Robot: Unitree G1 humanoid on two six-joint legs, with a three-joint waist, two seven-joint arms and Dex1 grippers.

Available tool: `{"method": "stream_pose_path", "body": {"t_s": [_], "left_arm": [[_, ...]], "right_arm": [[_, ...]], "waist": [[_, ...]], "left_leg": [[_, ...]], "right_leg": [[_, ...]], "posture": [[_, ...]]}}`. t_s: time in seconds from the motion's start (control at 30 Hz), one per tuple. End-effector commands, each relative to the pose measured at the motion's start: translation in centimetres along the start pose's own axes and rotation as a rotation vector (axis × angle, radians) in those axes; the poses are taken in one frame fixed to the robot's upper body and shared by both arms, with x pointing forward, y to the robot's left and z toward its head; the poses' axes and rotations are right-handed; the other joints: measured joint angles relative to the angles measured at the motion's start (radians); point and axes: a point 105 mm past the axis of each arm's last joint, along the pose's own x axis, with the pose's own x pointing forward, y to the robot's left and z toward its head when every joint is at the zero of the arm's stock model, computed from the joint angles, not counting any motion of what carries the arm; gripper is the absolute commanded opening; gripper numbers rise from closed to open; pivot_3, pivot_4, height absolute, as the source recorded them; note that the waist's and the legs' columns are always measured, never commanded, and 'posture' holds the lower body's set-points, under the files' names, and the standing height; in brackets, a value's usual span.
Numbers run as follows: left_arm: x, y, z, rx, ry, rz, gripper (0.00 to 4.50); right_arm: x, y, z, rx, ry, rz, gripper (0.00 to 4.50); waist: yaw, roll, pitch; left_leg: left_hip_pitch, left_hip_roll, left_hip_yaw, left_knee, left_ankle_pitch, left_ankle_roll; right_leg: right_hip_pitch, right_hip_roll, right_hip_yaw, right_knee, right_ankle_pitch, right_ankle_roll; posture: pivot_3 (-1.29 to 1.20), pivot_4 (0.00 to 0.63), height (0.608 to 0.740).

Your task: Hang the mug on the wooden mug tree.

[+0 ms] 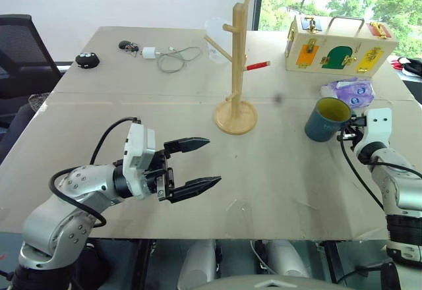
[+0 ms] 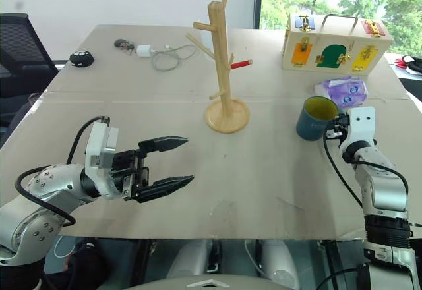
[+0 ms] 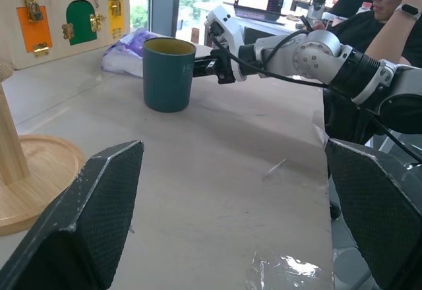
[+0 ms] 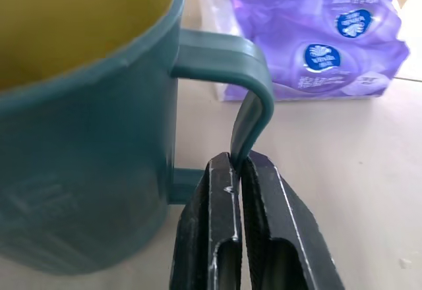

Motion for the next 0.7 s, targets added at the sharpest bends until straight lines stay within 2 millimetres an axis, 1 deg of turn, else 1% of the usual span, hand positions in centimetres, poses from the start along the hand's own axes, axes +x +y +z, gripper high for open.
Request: {"method": "stream_pose_path", "body": {"t_s": [0.03,0.1,0.2,0.27,0.3,0.37,0.43,0.53,0.6,0.7], "left_arm": [[-0.5,0.3,1.0,0.029,-0.048,0.033,4.50],[-0.7,0.6,1.2,0.047,-0.074,0.057,4.50],[-1.3,1.3,1.1,0.047,-0.119,0.131,4.50],[-1.7,1.5,1.4,0.044,-0.177,0.156,4.50],[-1.9,1.5,1.5,0.042,-0.198,0.163,4.50],[-2.3,1.4,1.4,0.063,-0.204,0.161,4.50],[-3.2,1.1,1.5,0.087,-0.231,0.165,4.50],[-4.4,0.7,1.8,0.075,-0.252,0.159,4.50],[-4.8,0.6,2.0,0.059,-0.249,0.163,4.50],[-4.8,0.6,2.5,0.046,-0.250,0.173,4.50]], "right_arm": [[-0.7,0.4,3.6,-0.051,-0.125,0.042,0.03],[-1.2,1.2,4.8,-0.089,-0.157,0.087,0.03],[-2.2,4.1,7.6,-0.161,-0.226,0.199,0.03],[-2.9,6.0,9.0,-0.187,-0.262,0.263,0.03],[-3.1,6.5,9.4,-0.192,-0.272,0.280,0.03],[-3.6,8.0,10.5,-0.216,-0.295,0.339,0.03],[-4.5,10.6,12.4,-0.248,-0.335,0.461,0.03],[-5.1,12.9,14.2,-0.321,-0.346,0.593,0.03],[-5.1,13.7,15.1,-0.365,-0.335,0.653,0.03],[-4.6,14.1,16.0,-0.374,-0.316,0.707,0.03]], "waist": [[-0.002,0.000,0.000],[-0.006,0.001,0.001],[-0.010,0.001,0.000],[-0.015,0.001,0.001],[-0.016,0.001,0.001],[-0.012,0.001,0.001],[-0.011,0.001,0.001],[-0.012,0.001,0.001],[-0.010,0.000,0.001],[-0.009,0.000,0.001]], "left_leg": [[0.000,0.000,0.000,0.000,0.000,0.000],[0.000,0.000,0.000,0.000,0.000,0.000],[0.000,0.000,0.000,0.000,0.000,0.000],[0.000,0.001,0.000,0.000,0.000,0.000],[0.000,0.001,0.000,0.000,0.000,0.000],[0.000,0.001,-0.001,0.000,0.000,0.000],[0.000,0.001,0.000,0.000,0.000,0.000],[0.000,0.001,0.001,0.000,0.000,0.000],[0.000,0.001,0.000,0.000,0.000,0.000],[-0.002,0.001,0.000,0.000,0.000,0.000]], "right_leg": [[0.000,0.000,0.000,0.000,0.000,0.000],[0.000,0.000,0.000,0.000,0.000,0.000],[0.000,0.000,0.000,0.000,0.001,0.002],[0.000,0.000,0.000,0.000,0.001,0.002],[-0.001,0.000,0.000,0.000,0.001,0.002],[0.000,0.000,-0.001,0.000,0.001,0.002],[0.000,0.000,-0.001,0.000,0.000,0.000],[-0.001,-0.001,0.000,0.000,-0.001,-0.001],[-0.001,0.000,-0.001,0.000,-0.001,-0.001],[-0.001,-0.002,-0.002,0.000,-0.001,-0.002]], "posture": [[0.00,0.150,0.740],[0.00,0.150,0.740],[0.00,0.150,0.740],[0.00,0.150,0.740],[0.00,0.150,0.740],[0.00,0.150,0.740],[0.00,0.150,0.740],[0.00,0.150,0.740],[0.00,0.150,0.740],[0.00,0.150,0.740]]}}
